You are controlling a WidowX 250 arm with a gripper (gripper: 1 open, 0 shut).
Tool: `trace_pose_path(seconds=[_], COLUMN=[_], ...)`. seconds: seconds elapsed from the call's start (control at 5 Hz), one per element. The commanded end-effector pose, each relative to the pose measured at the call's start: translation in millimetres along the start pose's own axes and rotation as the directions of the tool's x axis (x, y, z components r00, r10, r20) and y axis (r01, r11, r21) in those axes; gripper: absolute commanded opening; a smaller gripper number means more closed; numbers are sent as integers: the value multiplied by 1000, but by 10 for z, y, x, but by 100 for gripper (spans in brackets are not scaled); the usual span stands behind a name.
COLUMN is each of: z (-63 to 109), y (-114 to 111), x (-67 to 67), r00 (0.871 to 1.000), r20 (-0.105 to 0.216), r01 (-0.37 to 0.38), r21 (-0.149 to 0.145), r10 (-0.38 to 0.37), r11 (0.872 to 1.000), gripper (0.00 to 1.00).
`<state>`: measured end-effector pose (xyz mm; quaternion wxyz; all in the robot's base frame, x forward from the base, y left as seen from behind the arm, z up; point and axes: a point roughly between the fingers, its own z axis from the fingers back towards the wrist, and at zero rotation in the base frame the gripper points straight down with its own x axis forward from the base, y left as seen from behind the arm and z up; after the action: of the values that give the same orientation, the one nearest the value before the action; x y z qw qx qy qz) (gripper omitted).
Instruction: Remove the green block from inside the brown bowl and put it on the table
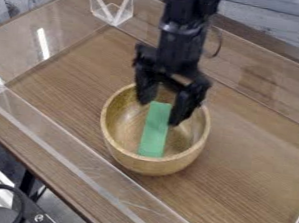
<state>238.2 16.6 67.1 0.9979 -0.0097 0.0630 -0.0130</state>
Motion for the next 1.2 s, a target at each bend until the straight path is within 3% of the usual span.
trace_pose_path(seconds=[0.0,0.2,0.4,0.8,1.0], z=[30,170,321,193,176], y=[48,53,45,74,40], x=[-87,-66,-4,-11,-55], r00=[995,990,973,984,985], r20=[81,96,108,98,67], r01=[53,-100,-191,-136,-150], r21=[24,-49,-117,-120,-100], r10=[-55,105,203,148,157], r11=[998,994,975,983,984], gripper=[100,100,100,100,100])
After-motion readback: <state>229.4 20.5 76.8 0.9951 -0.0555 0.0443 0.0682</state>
